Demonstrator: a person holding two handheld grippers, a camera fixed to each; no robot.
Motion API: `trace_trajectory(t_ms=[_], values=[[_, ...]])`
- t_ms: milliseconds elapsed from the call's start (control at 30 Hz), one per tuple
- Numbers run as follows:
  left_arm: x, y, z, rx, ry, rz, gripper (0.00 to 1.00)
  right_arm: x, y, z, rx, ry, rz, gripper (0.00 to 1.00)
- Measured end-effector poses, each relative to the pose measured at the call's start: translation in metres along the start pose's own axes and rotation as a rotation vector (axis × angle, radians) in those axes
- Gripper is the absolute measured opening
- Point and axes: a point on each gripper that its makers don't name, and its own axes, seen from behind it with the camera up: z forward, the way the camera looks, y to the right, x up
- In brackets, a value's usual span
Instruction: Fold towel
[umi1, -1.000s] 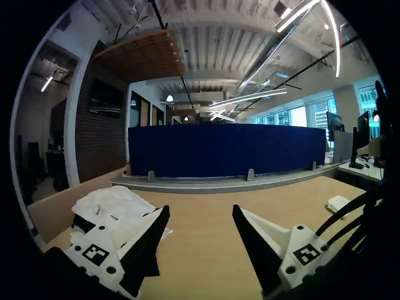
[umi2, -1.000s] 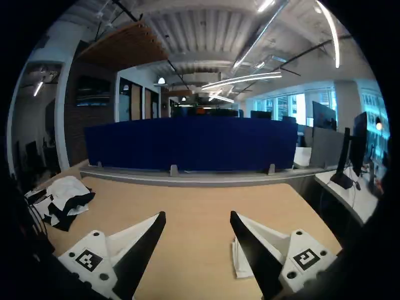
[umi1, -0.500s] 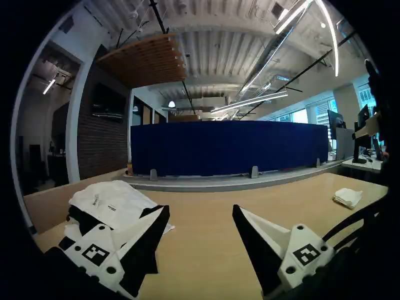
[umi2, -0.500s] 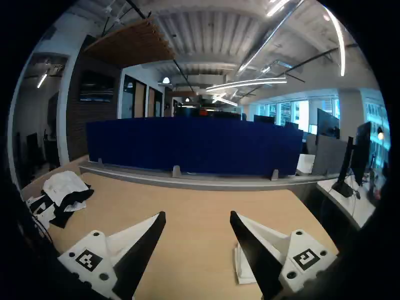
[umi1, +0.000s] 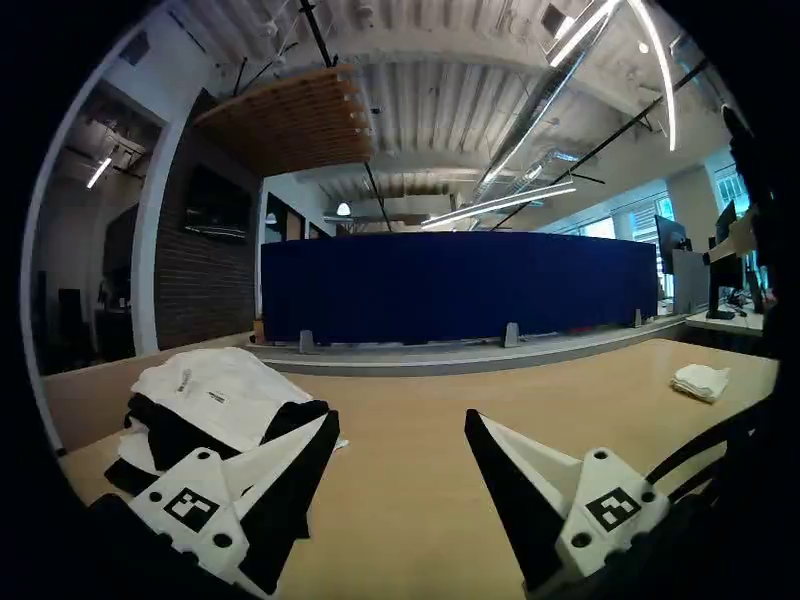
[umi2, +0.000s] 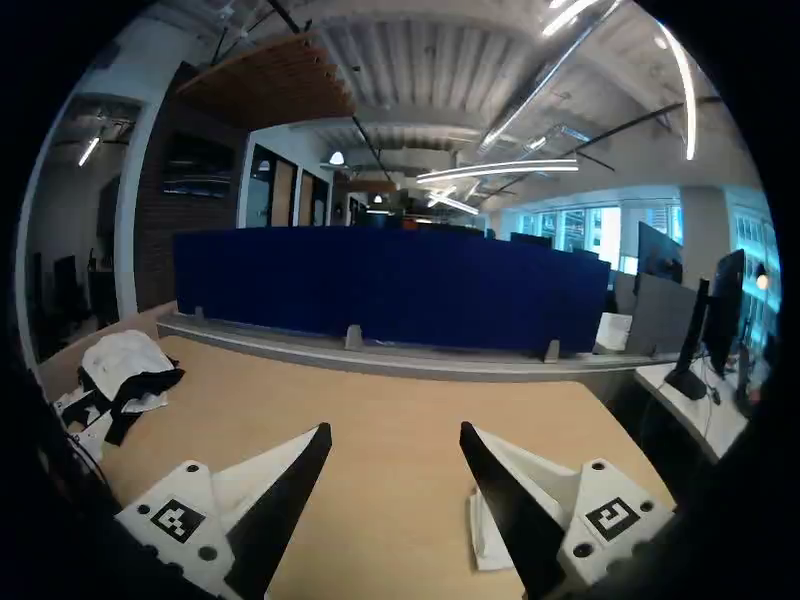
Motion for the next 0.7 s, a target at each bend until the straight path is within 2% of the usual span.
trace_trajectory(t_ms=[367,700], values=[[-0.012,-0.003,0.000,0.001,-0.007,-0.021,0.93,0.004,-0.004,0.001,0.006,0.011,-0.009,1.00],[-0.012,-0.001,0.000,-0.002,-0.010,-0.019,0.93,0.006,0.001,-0.004,0.002,0.021,0.011,1.00]])
